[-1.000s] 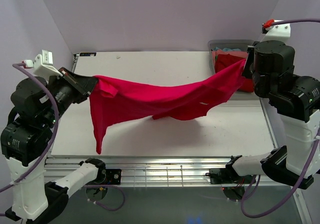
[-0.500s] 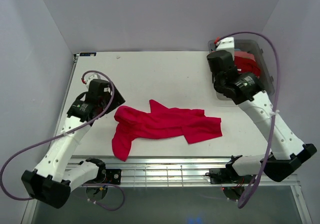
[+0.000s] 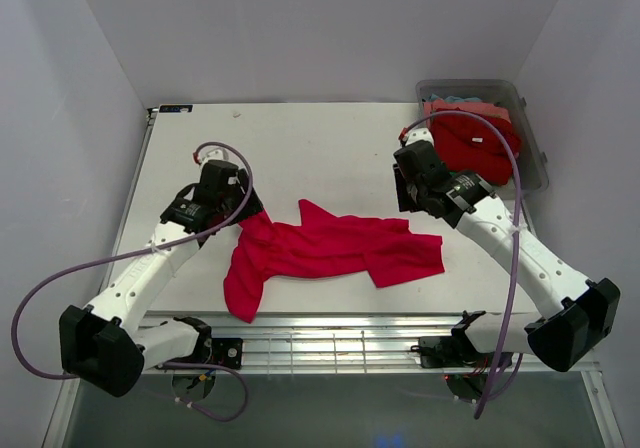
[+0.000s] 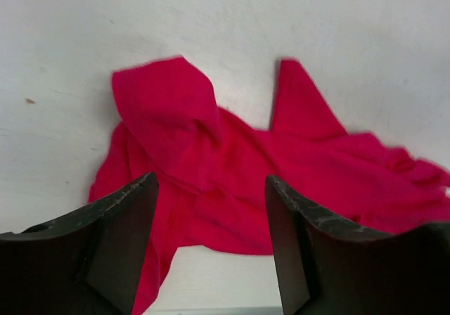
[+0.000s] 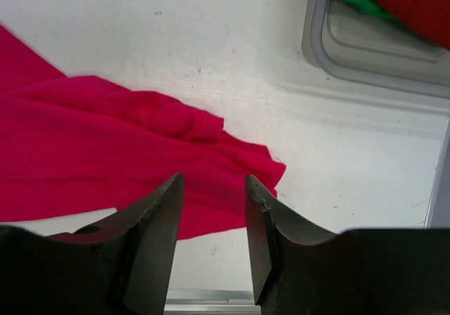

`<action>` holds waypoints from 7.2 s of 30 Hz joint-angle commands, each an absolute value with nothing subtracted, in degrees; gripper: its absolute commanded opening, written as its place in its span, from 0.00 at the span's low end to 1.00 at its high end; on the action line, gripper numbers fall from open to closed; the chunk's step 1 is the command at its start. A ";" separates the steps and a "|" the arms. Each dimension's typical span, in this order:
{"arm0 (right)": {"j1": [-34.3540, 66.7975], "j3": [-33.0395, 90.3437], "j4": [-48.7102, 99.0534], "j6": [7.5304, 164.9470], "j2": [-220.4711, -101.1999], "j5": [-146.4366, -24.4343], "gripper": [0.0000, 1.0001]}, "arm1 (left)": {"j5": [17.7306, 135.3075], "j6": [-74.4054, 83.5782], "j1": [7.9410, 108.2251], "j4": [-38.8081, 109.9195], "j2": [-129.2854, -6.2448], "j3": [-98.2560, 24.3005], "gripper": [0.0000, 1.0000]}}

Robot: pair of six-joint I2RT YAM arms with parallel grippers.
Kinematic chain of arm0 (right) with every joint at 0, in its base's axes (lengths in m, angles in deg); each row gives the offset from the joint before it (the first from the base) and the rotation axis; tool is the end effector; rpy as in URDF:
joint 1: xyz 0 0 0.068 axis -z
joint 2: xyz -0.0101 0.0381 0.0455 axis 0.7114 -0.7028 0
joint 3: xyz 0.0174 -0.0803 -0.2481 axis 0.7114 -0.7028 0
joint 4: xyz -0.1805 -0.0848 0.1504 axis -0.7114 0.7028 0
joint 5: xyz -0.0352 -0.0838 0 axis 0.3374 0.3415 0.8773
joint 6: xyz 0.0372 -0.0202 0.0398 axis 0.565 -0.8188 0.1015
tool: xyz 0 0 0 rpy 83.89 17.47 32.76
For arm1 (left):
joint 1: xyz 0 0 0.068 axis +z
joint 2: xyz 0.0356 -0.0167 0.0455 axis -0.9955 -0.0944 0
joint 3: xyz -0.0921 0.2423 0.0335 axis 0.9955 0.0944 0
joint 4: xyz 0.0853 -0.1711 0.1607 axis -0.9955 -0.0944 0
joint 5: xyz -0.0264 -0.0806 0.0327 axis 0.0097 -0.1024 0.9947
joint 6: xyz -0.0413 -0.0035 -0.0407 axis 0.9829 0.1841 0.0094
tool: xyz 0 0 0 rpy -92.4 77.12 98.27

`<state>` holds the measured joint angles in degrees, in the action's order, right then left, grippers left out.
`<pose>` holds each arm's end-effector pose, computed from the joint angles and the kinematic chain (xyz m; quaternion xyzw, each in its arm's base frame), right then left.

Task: Fold and stack the t-shirts
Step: Flatten out the tshirt

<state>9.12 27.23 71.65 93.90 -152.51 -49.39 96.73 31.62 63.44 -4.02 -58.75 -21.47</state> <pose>0.2161 0.1339 0.3412 -0.0784 0.8990 -0.0485 0.4282 0.2234 -0.0772 0.2802 -0.1781 0.9095 -0.0967 0.3629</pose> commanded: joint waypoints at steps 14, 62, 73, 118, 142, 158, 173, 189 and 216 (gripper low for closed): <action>9.40 19.55 70.90 98.76 -148.66 -54.06 0.46 | 98.57 31.94 51.27 -1.71 -63.20 -13.76 0.65; 21.70 -0.13 69.05 101.84 -145.32 -57.66 0.48 | 102.45 29.31 50.92 3.66 -72.69 -11.74 0.41; 25.49 -6.02 65.89 103.06 -149.62 -67.33 0.50 | 102.71 29.31 50.83 3.57 -73.74 -12.44 0.38; 28.30 -0.93 55.34 96.12 -173.88 -65.30 0.24 | 102.09 28.25 50.83 4.01 -73.83 -13.59 0.34; 28.39 11.02 72.38 95.68 -154.99 -65.93 0.08 | 102.62 26.58 50.83 2.34 -72.96 -15.43 0.00; 28.39 50.21 85.48 93.14 -157.18 -59.52 0.08 | 114.13 18.59 54.26 -13.83 -68.48 -45.40 0.00; 28.39 62.33 89.34 92.00 -158.07 -61.18 0.08 | 117.29 18.85 55.23 -18.83 -57.75 -46.70 0.00; 28.38 81.59 86.89 86.19 -139.61 -76.63 0.08 | 98.43 21.65 55.31 -28.15 -48.18 -77.39 0.00; 28.30 68.26 59.74 91.82 -145.23 -80.00 0.08 | 100.59 24.03 55.67 -26.84 -51.41 -78.99 0.00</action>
